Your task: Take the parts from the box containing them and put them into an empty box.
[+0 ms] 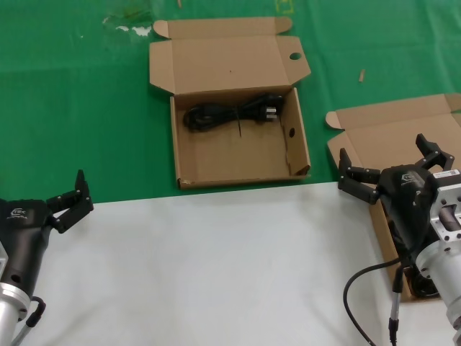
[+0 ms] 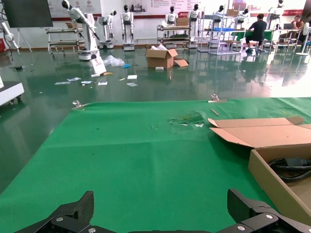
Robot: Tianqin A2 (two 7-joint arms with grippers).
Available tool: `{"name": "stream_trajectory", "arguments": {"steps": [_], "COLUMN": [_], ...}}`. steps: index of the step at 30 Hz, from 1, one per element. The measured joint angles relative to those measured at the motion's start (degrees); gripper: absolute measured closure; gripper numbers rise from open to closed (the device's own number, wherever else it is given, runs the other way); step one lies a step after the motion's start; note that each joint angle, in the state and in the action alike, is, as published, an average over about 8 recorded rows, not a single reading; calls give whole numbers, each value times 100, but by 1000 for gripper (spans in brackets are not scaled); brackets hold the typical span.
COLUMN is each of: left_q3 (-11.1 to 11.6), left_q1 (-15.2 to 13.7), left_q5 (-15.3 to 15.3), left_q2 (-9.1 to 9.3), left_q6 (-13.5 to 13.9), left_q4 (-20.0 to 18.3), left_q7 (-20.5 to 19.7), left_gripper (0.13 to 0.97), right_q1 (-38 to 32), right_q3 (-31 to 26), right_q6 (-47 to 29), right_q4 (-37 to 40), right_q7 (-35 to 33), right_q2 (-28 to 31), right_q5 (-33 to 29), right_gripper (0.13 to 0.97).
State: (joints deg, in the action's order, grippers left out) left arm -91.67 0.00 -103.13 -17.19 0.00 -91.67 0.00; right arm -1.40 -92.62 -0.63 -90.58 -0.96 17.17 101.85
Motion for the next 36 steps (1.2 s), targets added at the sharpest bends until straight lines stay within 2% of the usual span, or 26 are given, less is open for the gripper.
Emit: {"name": "stream_trajectory", "arguments": {"steps": [36], "left_q3": [0], "left_q1": [0], "left_q5": [0], "left_q2": [0], "left_q6": [0], "left_q4": [0], "left_q7": [0], "left_gripper": [132], "right_q1": [0], "right_q3": [0], "right_q6": [0], "right_q4": [0], "right_q7": [0], "right_q2": [0], "right_q5": [0], "right_gripper": [129]}}
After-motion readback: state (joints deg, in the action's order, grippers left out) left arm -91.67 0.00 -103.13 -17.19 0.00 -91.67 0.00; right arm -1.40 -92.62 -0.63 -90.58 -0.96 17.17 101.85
